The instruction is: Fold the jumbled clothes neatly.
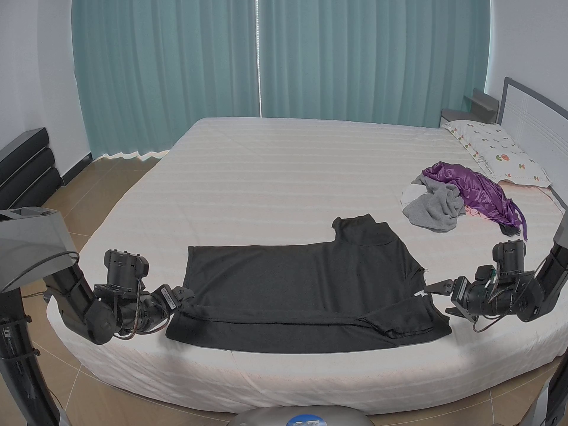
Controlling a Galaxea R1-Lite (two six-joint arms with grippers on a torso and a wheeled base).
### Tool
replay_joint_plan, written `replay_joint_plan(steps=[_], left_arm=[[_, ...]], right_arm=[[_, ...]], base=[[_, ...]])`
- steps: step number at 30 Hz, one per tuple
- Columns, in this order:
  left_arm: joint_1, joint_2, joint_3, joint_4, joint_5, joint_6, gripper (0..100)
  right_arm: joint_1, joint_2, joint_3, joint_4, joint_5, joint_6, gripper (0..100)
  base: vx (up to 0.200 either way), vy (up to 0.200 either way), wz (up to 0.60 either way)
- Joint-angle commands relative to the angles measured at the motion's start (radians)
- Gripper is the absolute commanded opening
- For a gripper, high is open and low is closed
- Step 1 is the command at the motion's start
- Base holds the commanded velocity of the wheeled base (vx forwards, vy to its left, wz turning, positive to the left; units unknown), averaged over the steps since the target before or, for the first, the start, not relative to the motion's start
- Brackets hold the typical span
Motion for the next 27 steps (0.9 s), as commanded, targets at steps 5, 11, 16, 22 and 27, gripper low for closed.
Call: replay_joint_plan(steps=[5, 11, 16, 22, 27], left_arm=[[-0.038, -0.111, 0.109, -0.002, -0.024, -0.056, 100], [-0.038, -0.107, 0.116, -0.002, -0.024, -0.065, 100], [-0.038, -0.100, 0.119, -0.002, -0.021, -0.068, 100], [-0.038, -0.100, 0.119, -0.002, -0.021, -0.085, 100], [-0.038, -0.099, 0.110, -0.002, -0.023, -0.093, 100]], right_arm=[[0.067, -0.051, 0.190, -0.236, -0.002, 0.178, 100], [0.052, -0.045, 0.207, -0.252, 0.003, 0.208, 100], [0.055, -0.022, 0.210, -0.252, 0.003, 0.203, 100], [0.054, -0.008, 0.214, -0.253, 0.003, 0.198, 100], [0.057, -0.008, 0.214, -0.253, 0.001, 0.198, 100]], base=[[0.000, -0.160, 0.00], [0.000, -0.167, 0.00], [0.000, 0.000, 0.00], [0.000, 0.000, 0.00], [-0.200, 0.000, 0.00]])
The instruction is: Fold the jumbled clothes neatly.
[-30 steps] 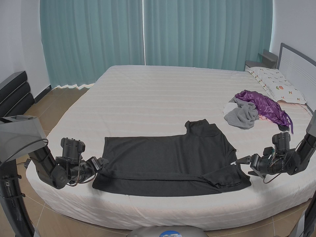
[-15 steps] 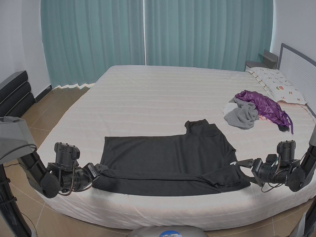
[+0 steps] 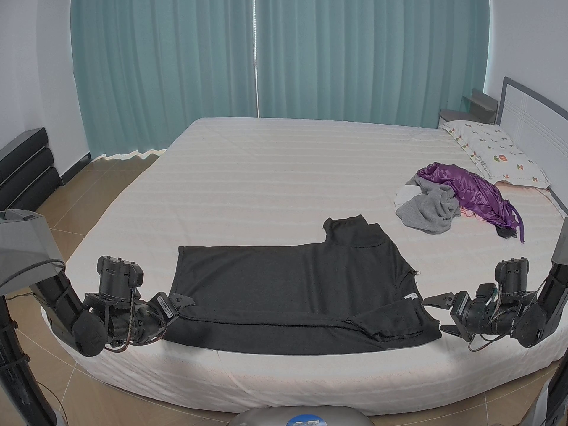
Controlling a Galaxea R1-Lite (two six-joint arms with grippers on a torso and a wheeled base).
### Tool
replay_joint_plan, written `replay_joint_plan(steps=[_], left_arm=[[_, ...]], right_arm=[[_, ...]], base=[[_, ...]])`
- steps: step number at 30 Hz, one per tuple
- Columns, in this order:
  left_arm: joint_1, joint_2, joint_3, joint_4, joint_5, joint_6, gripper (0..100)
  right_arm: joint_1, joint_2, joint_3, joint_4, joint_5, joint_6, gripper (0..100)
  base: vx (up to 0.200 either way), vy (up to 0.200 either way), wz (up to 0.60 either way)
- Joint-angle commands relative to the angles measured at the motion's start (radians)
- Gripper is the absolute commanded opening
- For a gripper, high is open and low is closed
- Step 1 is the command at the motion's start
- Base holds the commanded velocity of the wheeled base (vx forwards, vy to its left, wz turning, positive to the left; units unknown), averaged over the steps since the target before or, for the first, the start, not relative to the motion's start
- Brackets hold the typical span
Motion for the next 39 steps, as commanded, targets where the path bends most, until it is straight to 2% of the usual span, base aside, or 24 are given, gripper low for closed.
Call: replay_joint_plan(steps=[1, 12, 21, 28, 33, 38, 39], left_arm=[[0.000, 0.004, -0.009, 0.000, 0.000, -0.001, 100], [0.009, 0.192, -0.201, 0.010, 0.048, 0.008, 100], [0.010, 0.197, -0.206, 0.000, 0.052, -0.001, 100], [0.009, 0.186, -0.196, 0.003, 0.058, 0.010, 100], [0.006, 0.166, -0.198, 0.020, 0.060, 0.054, 100], [-0.003, 0.174, -0.249, 0.096, 0.095, 0.094, 100], [-0.014, 0.179, -0.275, 0.146, 0.112, 0.100, 100]], right_arm=[[0.002, 0.006, 0.001, 0.000, 0.000, 0.000, 100], [0.014, 0.012, -0.002, 0.000, -0.001, 0.002, 100], [0.017, 0.029, -0.002, -0.002, -0.006, -0.001, 100], [0.017, 0.031, -0.002, -0.002, -0.007, -0.001, 100], [0.017, 0.031, -0.001, -0.002, -0.007, -0.001, 100], [0.017, 0.031, -0.001, -0.002, -0.009, -0.001, 100], [0.017, 0.031, -0.001, -0.002, -0.009, -0.001, 100]], base=[[-0.200, 0.000, 0.00], [0.000, 0.000, 0.00], [0.000, 0.000, 0.00], [0.200, 0.000, 0.00], [0.000, 0.000, 0.00], [0.000, 0.000, 0.00], [0.000, 0.000, 0.00]])
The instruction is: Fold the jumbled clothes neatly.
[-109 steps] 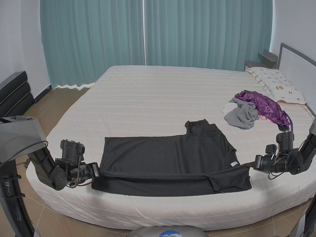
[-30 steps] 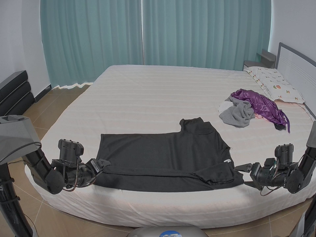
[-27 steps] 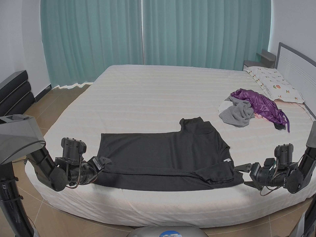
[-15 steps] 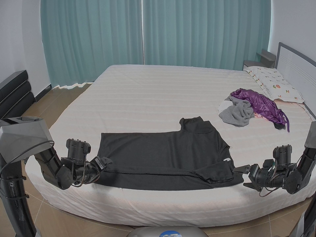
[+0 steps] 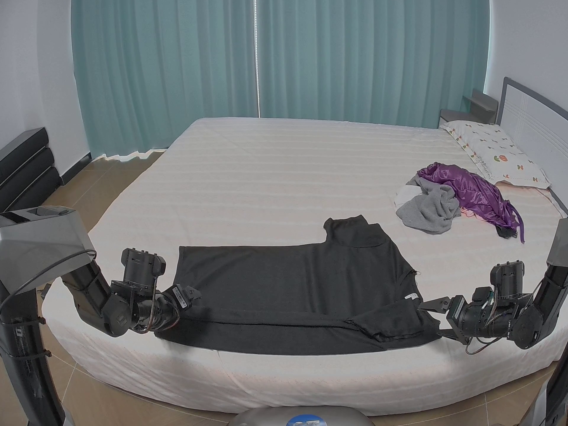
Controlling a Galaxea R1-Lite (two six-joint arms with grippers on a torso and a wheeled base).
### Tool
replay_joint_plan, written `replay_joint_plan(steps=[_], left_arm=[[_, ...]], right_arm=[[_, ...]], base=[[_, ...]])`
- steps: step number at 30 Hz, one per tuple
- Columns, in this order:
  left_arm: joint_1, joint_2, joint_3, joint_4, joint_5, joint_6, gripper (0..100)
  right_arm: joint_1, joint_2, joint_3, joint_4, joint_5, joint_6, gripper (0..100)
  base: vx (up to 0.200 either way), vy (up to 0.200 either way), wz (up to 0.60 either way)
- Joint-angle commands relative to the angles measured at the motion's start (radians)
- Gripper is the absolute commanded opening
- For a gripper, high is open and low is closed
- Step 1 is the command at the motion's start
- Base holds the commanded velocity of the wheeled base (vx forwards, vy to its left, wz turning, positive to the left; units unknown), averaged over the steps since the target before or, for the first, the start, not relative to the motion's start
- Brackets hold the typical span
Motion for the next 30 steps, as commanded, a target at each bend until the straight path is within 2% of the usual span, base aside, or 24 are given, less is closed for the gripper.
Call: replay_joint_plan(steps=[1, 7, 12, 19, 22, 26, 30], left_arm=[[-0.018, 0.009, -0.055, 0.065, 0.026, 0.014, 100], [-0.020, 0.056, -0.106, 0.090, 0.035, 0.026, 100], [-0.015, 0.132, -0.203, 0.141, 0.070, 0.041, 100], [0.006, 0.170, -0.347, 0.173, 0.078, 0.032, 100], [0.011, 0.170, -0.362, 0.171, 0.078, 0.026, 100], [0.037, 0.184, -0.442, 0.164, 0.078, -0.092, 100], [0.060, 0.199, -0.460, 0.157, 0.076, -0.155, 100]], right_arm=[[0.000, 0.001, 0.001, 0.000, 0.000, 0.000, 100], [0.000, 0.003, 0.001, 0.000, 0.000, 0.000, 100], [0.000, 0.003, -0.001, 0.000, -0.002, 0.000, 100], [-0.001, 0.012, -0.004, 0.000, -0.002, 0.000, 100], [-0.001, 0.012, -0.006, 0.000, -0.002, 0.000, 100], [-0.001, 0.023, -0.009, 0.000, -0.003, 0.000, 100], [-0.001, 0.035, -0.004, -0.017, -0.005, 0.000, 100]], base=[[0.000, 0.000, 0.00], [0.000, 0.000, 0.00], [0.000, 0.000, 0.00], [0.000, 0.000, 0.00], [0.000, 0.000, 0.00], [0.000, 0.000, 0.00], [0.000, 0.000, 0.00]])
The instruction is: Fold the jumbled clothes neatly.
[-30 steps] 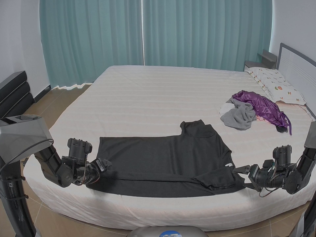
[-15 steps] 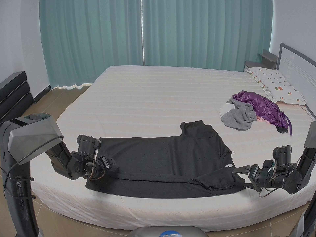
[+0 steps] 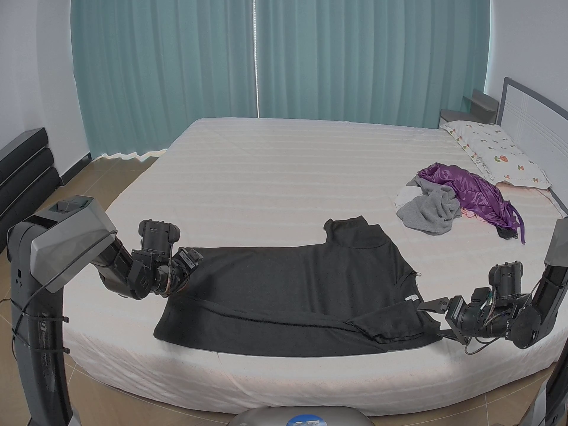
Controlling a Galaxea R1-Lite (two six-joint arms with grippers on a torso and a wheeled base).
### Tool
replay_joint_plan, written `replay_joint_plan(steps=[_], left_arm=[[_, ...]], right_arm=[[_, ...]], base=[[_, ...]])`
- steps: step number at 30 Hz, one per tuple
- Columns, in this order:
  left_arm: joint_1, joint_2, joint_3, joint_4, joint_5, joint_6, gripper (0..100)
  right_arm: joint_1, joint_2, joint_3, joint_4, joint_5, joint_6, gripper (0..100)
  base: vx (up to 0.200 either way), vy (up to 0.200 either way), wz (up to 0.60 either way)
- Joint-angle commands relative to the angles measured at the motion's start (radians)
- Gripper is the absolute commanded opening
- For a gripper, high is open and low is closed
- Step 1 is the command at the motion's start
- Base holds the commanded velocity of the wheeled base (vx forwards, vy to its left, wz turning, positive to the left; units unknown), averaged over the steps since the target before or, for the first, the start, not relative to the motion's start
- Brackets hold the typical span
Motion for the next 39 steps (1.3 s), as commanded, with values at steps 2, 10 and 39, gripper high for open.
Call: replay_joint_plan(steps=[2, 10, 39], left_arm=[[0.043, 0.015, -0.026, -0.007, -0.010, -0.044, 100], [0.084, -0.044, 0.070, 0.003, -0.141, 0.030, 100], [0.043, 0.003, 0.136, 0.009, -0.018, 0.264, 0]], right_arm=[[0.000, 0.032, 0.010, -0.048, 0.000, 0.000, 100], [0.002, 0.101, 0.039, -0.167, -0.029, -0.001, 100], [0.006, 0.105, 0.016, -0.171, -0.037, -0.014, 100]], base=[[0.000, 0.000, 0.00], [0.000, 0.000, 0.00], [0.000, 0.000, 0.00]])
